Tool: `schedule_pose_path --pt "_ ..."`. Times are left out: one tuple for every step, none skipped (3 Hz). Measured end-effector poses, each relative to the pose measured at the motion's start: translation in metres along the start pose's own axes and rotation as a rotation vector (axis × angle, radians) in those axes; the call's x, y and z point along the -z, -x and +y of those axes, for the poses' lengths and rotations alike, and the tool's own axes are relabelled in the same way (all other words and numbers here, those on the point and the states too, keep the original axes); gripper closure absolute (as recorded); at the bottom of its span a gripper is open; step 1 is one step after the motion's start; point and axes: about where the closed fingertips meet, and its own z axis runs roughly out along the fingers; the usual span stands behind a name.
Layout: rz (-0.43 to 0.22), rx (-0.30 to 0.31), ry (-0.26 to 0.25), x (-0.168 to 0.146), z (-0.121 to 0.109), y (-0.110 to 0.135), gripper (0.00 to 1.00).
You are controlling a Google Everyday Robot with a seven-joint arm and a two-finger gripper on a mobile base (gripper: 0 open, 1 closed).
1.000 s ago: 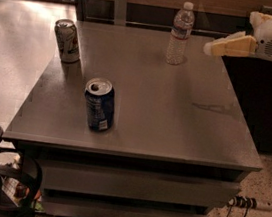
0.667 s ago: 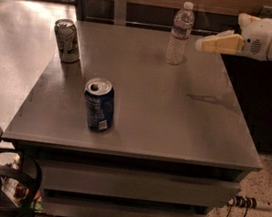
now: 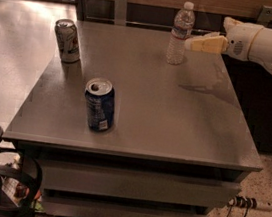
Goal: Move water bottle near pepsi can
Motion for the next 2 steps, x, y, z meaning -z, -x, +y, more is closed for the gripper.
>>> schedule_pose_path --pt "-0.022 -0.025 0.023 -0.029 -0.007 -0.013 0.0" --pt "-0.042 -0.041 0.039 -0.046 -0.011 -0.021 0.0"
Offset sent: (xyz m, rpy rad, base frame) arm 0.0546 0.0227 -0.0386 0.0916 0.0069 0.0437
